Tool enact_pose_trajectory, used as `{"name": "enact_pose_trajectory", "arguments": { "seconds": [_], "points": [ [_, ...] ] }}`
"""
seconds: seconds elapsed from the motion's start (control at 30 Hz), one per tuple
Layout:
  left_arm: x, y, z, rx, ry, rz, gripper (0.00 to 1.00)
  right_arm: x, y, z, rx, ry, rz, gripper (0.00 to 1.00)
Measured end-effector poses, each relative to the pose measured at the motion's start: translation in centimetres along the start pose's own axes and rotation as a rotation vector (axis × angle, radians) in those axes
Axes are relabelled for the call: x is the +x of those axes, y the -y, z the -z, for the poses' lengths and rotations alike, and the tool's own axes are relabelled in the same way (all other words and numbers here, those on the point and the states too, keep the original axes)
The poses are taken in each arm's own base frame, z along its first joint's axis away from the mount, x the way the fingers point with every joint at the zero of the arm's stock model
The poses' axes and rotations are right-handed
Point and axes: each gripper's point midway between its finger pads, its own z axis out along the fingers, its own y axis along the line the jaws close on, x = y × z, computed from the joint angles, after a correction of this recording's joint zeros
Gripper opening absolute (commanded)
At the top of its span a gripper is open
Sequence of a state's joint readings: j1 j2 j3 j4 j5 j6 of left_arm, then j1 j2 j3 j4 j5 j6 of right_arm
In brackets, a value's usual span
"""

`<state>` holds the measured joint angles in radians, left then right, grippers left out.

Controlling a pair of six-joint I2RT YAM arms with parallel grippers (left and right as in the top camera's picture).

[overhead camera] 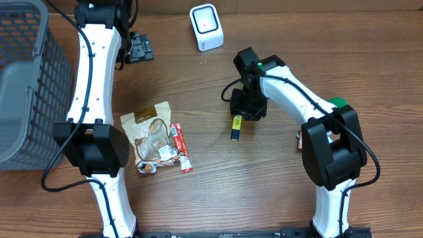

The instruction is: Scan the item barcode

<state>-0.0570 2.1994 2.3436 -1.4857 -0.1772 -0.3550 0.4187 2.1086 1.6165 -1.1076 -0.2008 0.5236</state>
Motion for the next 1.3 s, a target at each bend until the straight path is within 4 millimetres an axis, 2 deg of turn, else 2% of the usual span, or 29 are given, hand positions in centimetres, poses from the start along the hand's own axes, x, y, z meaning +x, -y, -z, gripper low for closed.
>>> {"name": "enact_pose_trajectory", "arguments": {
  "seconds": [0.23,0.43,0.63,0.87,1.1,1.3],
  "points": [
    [0.0,0.0,0.0,0.000,0.000,0.000,1.00,0.0,0.5,-0.2,0.025,0.007,-0.010,0.37],
    [0.0,0.0,0.0,0.000,0.000,0.000,1.00,0.0,1.2,-1.5,0.036,0.018,-0.020,0.37],
    [0.0,0.0,0.0,0.000,0.000,0.000,1.00,-0.3,0.6,-2.1,0.029,0.046,-0.003,0.37],
    [0.0,0.0,0.0,0.000,0.000,0.000,1.00,0.9,0.5,-3.2,0.064,0.041,0.030,0.35],
    [0.0,0.0,0.0,0.000,0.000,0.000,1.00,1.2,0.7,-2.4,0.086,0.026,0.026,0.37],
    [0.0,0.0,0.0,0.000,0.000,0.000,1.00,-0.1,0.1,-0.9,0.087,0.067,0.030,0.37]
  ]
}}
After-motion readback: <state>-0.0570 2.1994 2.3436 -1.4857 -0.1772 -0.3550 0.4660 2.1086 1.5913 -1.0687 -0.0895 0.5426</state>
